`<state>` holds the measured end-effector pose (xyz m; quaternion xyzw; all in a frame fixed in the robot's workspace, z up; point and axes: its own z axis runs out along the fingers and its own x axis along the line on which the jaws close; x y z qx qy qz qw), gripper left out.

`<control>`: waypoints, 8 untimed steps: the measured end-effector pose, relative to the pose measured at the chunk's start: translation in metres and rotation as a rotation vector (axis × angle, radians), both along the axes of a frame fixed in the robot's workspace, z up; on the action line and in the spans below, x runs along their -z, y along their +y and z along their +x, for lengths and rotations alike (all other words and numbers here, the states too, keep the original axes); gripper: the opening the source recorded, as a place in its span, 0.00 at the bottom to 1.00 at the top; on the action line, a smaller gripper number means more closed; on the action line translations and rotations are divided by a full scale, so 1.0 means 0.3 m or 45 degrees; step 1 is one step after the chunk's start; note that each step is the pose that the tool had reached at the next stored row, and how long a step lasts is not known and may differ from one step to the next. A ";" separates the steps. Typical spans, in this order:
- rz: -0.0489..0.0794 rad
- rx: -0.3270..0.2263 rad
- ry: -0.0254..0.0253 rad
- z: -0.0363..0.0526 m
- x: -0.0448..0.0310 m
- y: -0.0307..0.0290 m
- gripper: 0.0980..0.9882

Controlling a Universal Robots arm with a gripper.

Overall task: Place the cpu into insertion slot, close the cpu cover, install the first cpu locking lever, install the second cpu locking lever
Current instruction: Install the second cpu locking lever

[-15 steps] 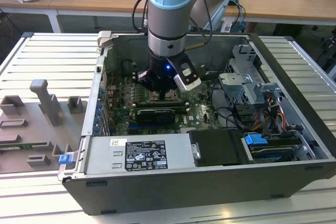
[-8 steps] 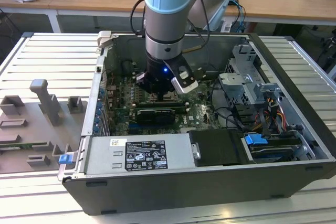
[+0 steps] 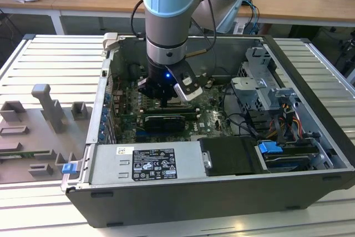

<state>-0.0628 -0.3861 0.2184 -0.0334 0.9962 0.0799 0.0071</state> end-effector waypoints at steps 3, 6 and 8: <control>0.000 0.000 0.0002 0.000 0.001 0.000 0.01; 0.000 0.000 0.0001 0.000 0.003 0.000 0.01; 0.000 0.000 0.0000 0.000 0.005 0.000 0.01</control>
